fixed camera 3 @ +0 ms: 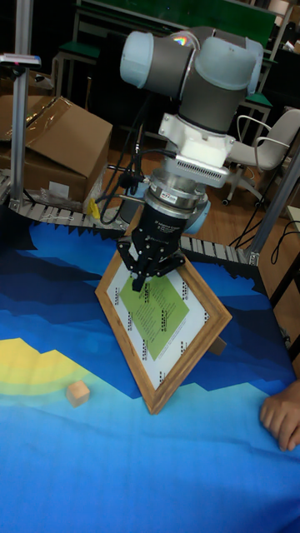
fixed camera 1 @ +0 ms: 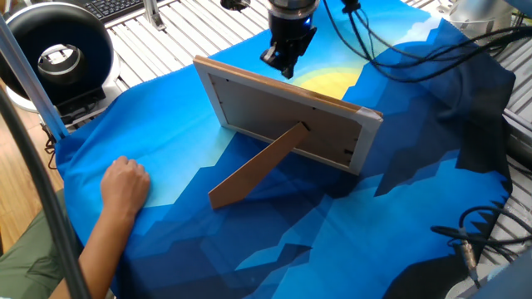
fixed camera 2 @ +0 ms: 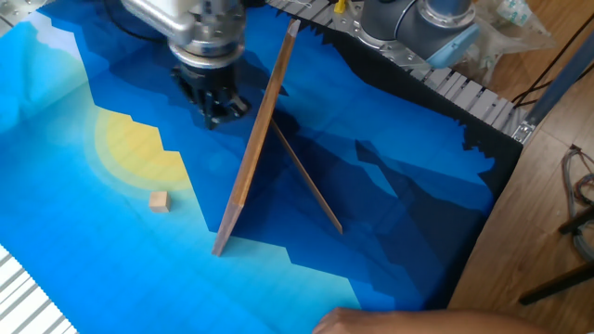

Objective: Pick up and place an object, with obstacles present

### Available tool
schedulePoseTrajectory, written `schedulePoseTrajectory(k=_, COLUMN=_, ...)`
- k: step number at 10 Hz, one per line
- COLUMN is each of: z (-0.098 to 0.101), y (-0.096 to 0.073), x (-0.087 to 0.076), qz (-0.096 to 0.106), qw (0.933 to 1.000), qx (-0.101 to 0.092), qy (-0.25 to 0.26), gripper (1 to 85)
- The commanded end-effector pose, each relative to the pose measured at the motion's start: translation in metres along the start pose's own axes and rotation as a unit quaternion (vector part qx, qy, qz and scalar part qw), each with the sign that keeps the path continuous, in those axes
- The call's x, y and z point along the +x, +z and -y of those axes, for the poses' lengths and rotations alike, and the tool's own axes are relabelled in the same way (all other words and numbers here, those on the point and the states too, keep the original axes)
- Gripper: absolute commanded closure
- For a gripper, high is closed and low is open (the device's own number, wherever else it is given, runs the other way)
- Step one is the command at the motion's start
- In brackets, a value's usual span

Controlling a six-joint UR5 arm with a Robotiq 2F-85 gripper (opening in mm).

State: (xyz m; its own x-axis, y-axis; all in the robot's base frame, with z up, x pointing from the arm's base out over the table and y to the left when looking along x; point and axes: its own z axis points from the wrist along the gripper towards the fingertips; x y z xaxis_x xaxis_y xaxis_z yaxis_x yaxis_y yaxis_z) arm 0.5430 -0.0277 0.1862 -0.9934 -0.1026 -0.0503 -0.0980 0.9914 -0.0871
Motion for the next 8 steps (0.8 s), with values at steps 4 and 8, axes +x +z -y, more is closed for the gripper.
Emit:
schedulePoseTrajectory(k=4, z=0.055, y=0.079, x=-0.047, qz=0.026, qw=0.9994, qx=-0.024, qy=-0.002, gripper=84.3)
schedulePoseTrajectory(k=8, z=0.046, y=0.11, x=-0.06, qz=0.034, qw=0.9987, qx=-0.036, qy=-0.013, gripper=84.3)
